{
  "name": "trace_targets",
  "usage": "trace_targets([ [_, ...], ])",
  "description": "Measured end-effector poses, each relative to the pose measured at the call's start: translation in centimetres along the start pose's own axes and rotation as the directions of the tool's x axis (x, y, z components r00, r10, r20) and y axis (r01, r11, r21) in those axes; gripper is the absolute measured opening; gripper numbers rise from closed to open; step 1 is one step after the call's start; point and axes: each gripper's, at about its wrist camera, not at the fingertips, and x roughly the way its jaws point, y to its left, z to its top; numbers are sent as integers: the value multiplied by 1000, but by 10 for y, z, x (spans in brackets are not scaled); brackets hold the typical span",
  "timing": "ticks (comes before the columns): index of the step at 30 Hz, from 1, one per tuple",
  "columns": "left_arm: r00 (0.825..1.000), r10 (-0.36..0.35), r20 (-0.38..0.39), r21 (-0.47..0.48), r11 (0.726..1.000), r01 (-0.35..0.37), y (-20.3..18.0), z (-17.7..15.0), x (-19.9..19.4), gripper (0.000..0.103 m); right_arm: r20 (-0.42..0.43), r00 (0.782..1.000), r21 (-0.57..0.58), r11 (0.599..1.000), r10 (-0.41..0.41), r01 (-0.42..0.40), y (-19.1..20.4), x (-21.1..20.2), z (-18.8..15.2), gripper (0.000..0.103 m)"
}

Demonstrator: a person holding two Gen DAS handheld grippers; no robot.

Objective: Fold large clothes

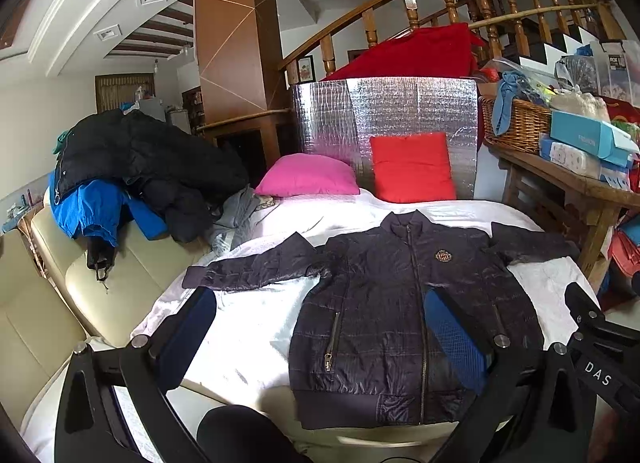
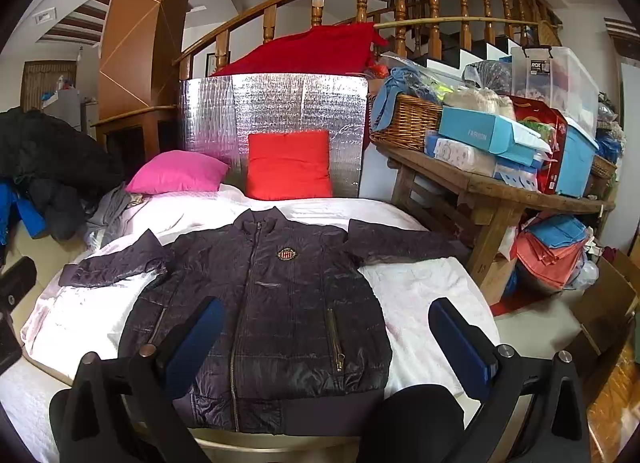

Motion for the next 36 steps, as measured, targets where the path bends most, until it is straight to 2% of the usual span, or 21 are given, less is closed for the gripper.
trace_targets([
  [20, 1000, -17, -11, 13, 1000, 17, -3, -6, 3, 103, -22, 1000, 20, 1000, 14, -13, -2, 4, -3, 103],
  [36, 999, -28, -20, 28, 999, 29, -7, -7, 6, 103, -35, 999, 38, 999, -10, 12, -13, 12, -5, 103],
])
